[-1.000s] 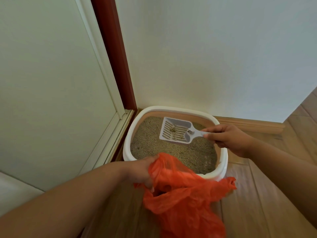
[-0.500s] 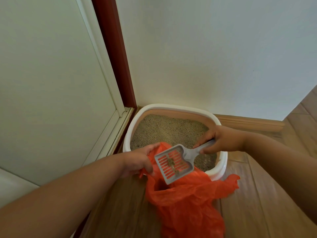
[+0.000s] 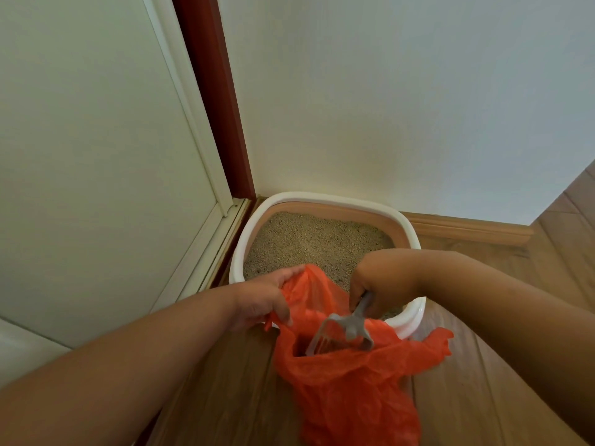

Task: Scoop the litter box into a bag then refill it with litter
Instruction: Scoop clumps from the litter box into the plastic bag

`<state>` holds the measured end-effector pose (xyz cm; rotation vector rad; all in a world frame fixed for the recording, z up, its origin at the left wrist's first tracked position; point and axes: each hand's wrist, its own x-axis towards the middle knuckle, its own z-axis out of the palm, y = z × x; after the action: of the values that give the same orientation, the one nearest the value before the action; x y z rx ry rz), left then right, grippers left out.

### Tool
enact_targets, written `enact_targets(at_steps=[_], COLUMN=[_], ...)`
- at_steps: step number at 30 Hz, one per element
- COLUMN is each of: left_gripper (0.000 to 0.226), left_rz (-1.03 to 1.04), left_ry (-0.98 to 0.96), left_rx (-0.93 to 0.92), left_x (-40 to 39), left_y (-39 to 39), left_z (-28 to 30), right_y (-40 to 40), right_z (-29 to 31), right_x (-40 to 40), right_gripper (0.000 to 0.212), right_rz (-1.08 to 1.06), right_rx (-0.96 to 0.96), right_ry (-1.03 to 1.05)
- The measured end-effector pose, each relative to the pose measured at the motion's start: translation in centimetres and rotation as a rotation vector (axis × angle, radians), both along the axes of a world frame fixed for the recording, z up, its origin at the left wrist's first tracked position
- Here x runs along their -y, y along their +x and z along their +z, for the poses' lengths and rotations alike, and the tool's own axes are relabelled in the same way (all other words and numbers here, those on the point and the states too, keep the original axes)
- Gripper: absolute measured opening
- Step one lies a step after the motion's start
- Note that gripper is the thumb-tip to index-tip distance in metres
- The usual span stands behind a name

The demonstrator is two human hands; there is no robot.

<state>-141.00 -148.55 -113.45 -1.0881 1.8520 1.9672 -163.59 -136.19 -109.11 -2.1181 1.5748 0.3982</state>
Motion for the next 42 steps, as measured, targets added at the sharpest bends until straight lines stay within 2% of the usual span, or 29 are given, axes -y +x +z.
enact_targets(at_steps=[5,8,13,16,19,21,23,25,28,30,33,37,42], left_gripper=[0.111,0.109,0.105,0.100,0.092,0.089,0.088,0.087,0.084,0.083,0.079,0.074,0.075], left_rz=[-0.035,-0.029,0.003,0.045,0.101,0.108,0.108,0.106,0.094,0.078,0.065,0.055,0.043], left_ry=[-0.014,-0.017,-0.038,-0.061,-0.037,-0.055,-0.062,-0.053,-0.051,-0.064,-0.070,-0.049,-0.042], left_rx=[-0.005,-0.003,-0.007,0.019,0.024,0.032,0.050,0.064,0.067,0.069,0.080,0.080,0.082], left_x=[0.0,0.2,0.6,1.1,1.4,1.5,1.5,1.5,1.1,0.9,0.7,0.5,0.5], left_y=[0.2,0.4,0.7,0.7,0.8,0.8,0.9,0.7,0.3,0.1,0.0,0.0,-0.1], left_z=[0.2,0.1,0.0,-0.6,-1.1,-1.1,-1.2,-1.4,-1.5,-1.6,-1.7,-1.7,-1.8], right_y=[1.8,2.3,0.7,-2.5,-5.9,-7.1,-7.6,-8.0,-9.0,-9.5,-9.5,-9.2,-8.8], right_z=[1.3,1.9,3.4,3.5,2.7,1.5,-0.2,-2.1,-4.7,-5.9,-6.6,-7.4,-8.3], right_x=[0.6,1.0,1.2,1.0,0.1,-0.8,-1.3,-1.5,-1.5,-1.8,-2.3,-2.9,-3.4], right_gripper=[0.027,0.026,0.024,0.019,0.016,0.026,0.036,0.037,0.031,0.027,0.024,0.024,0.023], right_rz=[0.021,0.028,-0.143,-0.342,-0.648,-0.827,-0.964,-1.081,-1.138,-1.126,-1.124,-0.992,-0.917], right_rx=[-0.079,-0.105,0.034,0.218,0.566,0.821,0.944,0.872,0.512,0.343,0.254,0.081,0.045], right_ry=[-0.069,-0.008,-0.039,-0.022,0.029,0.088,0.094,0.042,-0.052,-0.048,-0.042,-0.070,-0.052])
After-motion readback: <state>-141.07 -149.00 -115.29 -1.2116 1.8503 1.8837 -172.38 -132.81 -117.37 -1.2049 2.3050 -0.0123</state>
